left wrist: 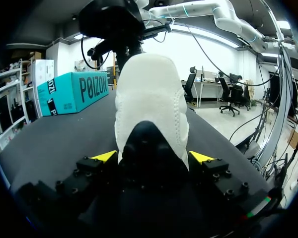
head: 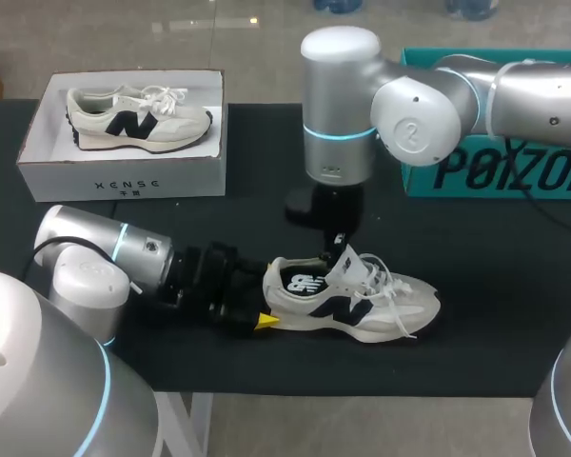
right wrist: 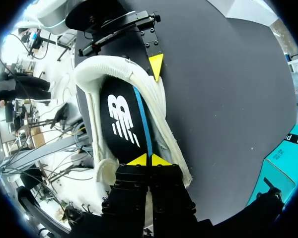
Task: Take the shoe out of the shoebox, open the shoe tongue, remove and reinsert the insole, then place the shoe into the shoebox
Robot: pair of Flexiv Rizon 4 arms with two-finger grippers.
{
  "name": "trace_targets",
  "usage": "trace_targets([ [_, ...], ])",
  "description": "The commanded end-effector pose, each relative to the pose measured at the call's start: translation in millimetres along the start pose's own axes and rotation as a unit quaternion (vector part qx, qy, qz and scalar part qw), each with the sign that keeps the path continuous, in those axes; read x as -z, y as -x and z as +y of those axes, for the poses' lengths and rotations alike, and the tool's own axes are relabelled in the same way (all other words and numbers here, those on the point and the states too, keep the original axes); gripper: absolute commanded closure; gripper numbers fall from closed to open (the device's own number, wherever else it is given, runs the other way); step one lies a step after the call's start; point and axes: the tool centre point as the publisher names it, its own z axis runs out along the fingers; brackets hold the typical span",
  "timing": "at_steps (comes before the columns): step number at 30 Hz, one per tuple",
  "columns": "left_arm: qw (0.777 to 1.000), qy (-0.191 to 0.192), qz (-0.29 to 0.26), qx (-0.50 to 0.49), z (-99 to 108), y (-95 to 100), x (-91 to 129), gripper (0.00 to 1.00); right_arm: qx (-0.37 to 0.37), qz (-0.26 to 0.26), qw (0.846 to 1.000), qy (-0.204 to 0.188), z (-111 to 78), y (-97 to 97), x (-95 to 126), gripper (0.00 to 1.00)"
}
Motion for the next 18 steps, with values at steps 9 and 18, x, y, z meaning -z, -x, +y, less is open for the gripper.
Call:
trace_targets([
  [9,1.000,0.002,0.000,0.000,3.2,1.0,-3.6,1.00,-0.028,-0.007,0.999,0.030,-36.7,-5.4,1.1,1.00],
  [18,1.000,0.002,0.000,0.000,3.2,1.0,-3.6,1.00,0.001,-0.025,0.999,0.042,-14.6,8.8,17.2,1.00],
])
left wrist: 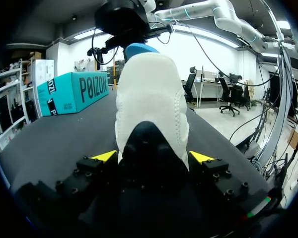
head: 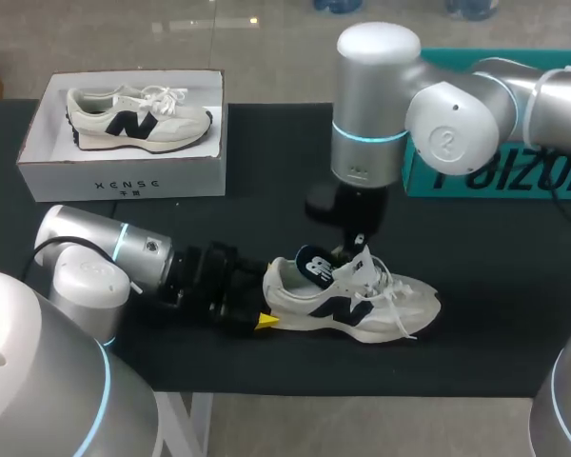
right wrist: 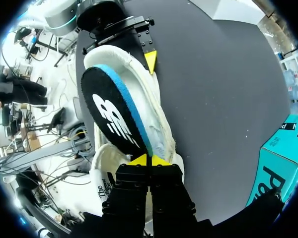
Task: Take the shoe out of the shoebox, open the shoe tongue, remove and reinsert the insole, then place the shoe into the shoebox
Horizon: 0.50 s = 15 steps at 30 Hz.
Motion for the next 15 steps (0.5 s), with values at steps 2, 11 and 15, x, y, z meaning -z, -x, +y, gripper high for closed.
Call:
trace_targets([
  [2,1.000,0.002,0.000,0.000,3.1,0.8,-3.3,1.00,0.016,-0.005,1.000,0.004,14.7,11.4,7.5,1.00],
  [11,1.000,0.002,0.000,0.000,3.1,0.8,-3.3,1.00,0.057,-0.004,0.998,0.019,57.6,36.3,10.9,1.00],
  [15,1.000,0.002,0.000,0.000,3.1,0.8,-3.3,1.00,0.072,-0.005,0.997,0.029,73.9,42.1,12.7,1.00],
])
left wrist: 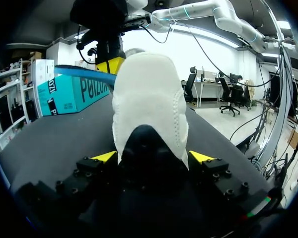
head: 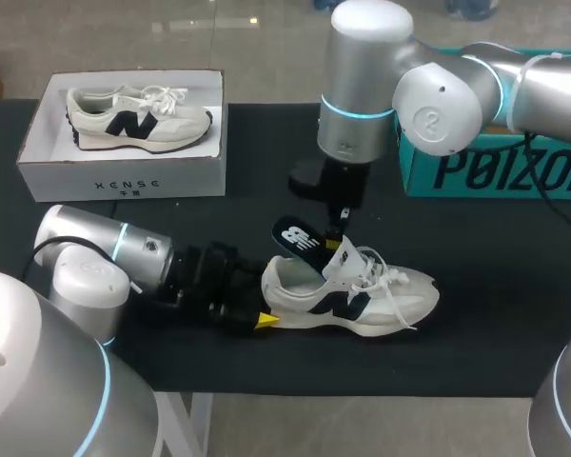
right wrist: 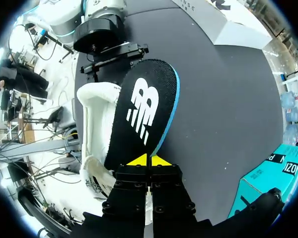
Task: Take the shoe out of the shoebox, open the shoe tongue, remove and reinsert the insole, then place the shoe into the shoebox
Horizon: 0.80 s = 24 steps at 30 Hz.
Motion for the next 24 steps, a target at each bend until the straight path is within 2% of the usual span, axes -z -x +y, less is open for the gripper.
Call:
trace_targets([
  [1,1.000,0.001,0.001,-0.001,2.7,-0.1,-3.9,1.00,0.009,0.006,1.000,-0.003,25.6,12.7,-4.0,1.00],
  [14,1.000,0.001,0.001,-0.001,2.7,-0.1,-3.9,1.00,0.020,-0.018,0.999,0.029,37.1,18.6,19.8,1.00],
  [24,1.000,0.001,0.001,-0.001,2.7,-0.1,-3.9,1.00,0.021,-0.009,0.997,0.080,37.8,5.8,16.4,1.00],
])
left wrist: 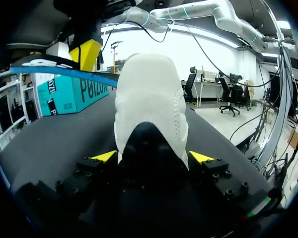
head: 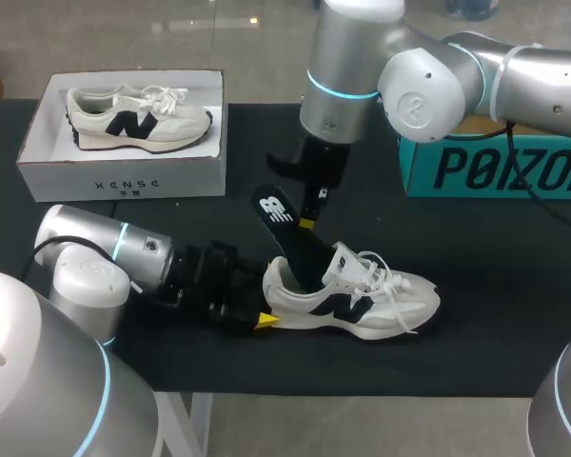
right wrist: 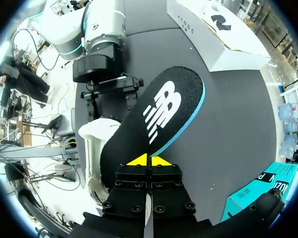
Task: Take the shoe out of the shoebox, open the shoe tongue, remove and reinsert the insole, then place the shoe into the shoebox
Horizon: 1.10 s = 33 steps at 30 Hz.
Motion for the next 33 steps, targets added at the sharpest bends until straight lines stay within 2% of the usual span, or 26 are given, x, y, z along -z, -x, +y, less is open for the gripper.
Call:
trace_targets([
  [1,1.000,0.001,0.000,0.000,3.0,-0.1,-3.5,1.00,0.000,0.000,1.000,0.027,-7.8,-6.0,-0.8,1.00],
  [2,1.000,0.001,0.000,0.000,3.0,-0.1,-3.5,1.00,-0.001,0.000,1.000,0.030,-7.7,-7.0,-0.2,1.00],
  [4,1.000,0.001,0.000,0.000,3.0,-0.1,-3.5,1.00,0.000,0.002,0.999,0.038,-7.6,-8.9,-0.2,0.87],
  [8,1.000,0.001,0.000,0.000,3.0,-0.1,-3.5,1.00,-0.002,0.009,0.998,0.055,-10.1,-13.2,-1.8,0.71],
  [12,1.000,0.001,0.000,0.000,3.0,-0.1,-3.5,1.00,0.002,0.015,0.998,0.064,-12.5,-15.7,-1.3,0.65],
  [21,1.000,0.001,0.000,0.000,3.0,-0.1,-3.5,1.00,0.004,0.025,0.996,0.081,-15.1,-16.6,-5.1,0.69],
  [28,1.000,0.001,0.000,0.000,3.0,-0.1,-3.5,1.00,0.011,0.032,0.996,0.084,-6.9,-14.8,-11.7,0.71],
  [29,1.000,0.001,0.000,0.000,3.0,-0.1,-3.5,1.00,0.012,0.032,0.996,0.084,-5.9,-14.6,-12.1,0.75],
  [30,1.000,0.001,0.000,0.000,3.0,-0.1,-3.5,1.00,0.014,0.031,0.996,0.086,-5.3,-14.5,-12.1,0.84],
  [31,1.000,0.001,0.000,0.000,3.0,-0.1,-3.5,1.00,0.016,0.030,0.996,0.088,-4.7,-14.4,-12.1,1.00],
  [33,1.000,0.001,0.000,0.000,3.0,-0.1,-3.5,1.00,0.017,0.028,0.996,0.087,-3.5,-14.3,-10.3,1.00],
])
